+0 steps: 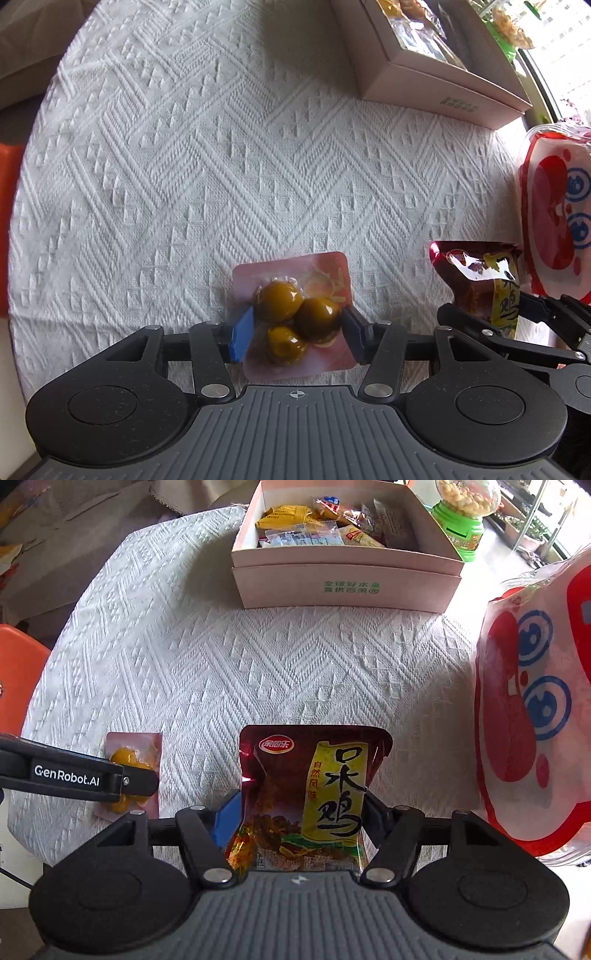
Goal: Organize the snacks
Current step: 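Carry the ball tray to the pink box with left while right lifts the red pouch, then release the ball tray into the pink box with the left tool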
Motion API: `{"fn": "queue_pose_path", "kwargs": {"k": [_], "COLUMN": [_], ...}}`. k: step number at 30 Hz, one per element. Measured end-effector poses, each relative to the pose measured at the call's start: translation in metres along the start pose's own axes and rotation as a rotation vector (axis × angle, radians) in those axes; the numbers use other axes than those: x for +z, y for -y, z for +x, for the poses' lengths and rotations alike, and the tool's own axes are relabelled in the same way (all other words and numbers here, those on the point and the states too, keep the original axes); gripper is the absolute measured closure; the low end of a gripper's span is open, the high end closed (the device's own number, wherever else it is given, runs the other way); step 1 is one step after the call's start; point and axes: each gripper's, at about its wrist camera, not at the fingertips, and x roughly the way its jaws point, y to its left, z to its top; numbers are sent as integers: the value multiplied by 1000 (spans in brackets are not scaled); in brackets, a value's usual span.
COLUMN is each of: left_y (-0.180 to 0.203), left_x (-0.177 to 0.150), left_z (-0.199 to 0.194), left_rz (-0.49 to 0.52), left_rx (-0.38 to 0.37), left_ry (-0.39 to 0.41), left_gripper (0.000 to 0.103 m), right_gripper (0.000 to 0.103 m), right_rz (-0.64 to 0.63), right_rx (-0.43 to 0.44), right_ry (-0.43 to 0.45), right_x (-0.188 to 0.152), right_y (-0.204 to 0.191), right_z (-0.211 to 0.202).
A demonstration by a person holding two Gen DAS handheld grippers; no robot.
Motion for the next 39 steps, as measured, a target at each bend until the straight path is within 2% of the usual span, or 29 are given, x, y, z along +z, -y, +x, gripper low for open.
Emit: {"fn": "queue_pose_path", "kwargs": {"k": [4,8,18,23,27,31,33,34,35,37,38,39], "left_y": [5,15,29,40,50,80,91,93,97,102,104,104], "left_x": [-4,-3,-7,2,32,88,121,139,157,183,189,189], "left_z": [-14,-23,-25,-45,-76,-112,-120,-114,-103,-78,-72,-73], "left_rz": [27,68,69,97,64,91,63,40,35,13,0,-13], "left_rx": [-19,-5,-20,-16,-68,-102,-173,-243,-271,-218,-197,-205], "left_ry": [16,18,13,105,200,332,389,415,424,409,420,442], "left_gripper": [46,46,46,46,46,46,46,45,44,51,51,51], "right_gripper": [37,37,38,38,38,38,38,38,38,38,38,38], "right_rz": [10,10,15,-9,-24,-45,-57,-62,-66,-69,-68,-69], "right_rx": [22,33,34,66,73,104,110,110,109,107,103,101], "right_ry": [4,0,-8,-12,4,60,91,104,116,132,133,134], "right_x": [-3,-9,-13,-12,-10,-3,1,4,5,8,8,8], "right_y": [6,12,18,17,20,29,34,37,39,42,44,45], "right_z": [-13,-21,-31,-36,-50,-78,-92,-97,-101,-107,-108,-109]}}
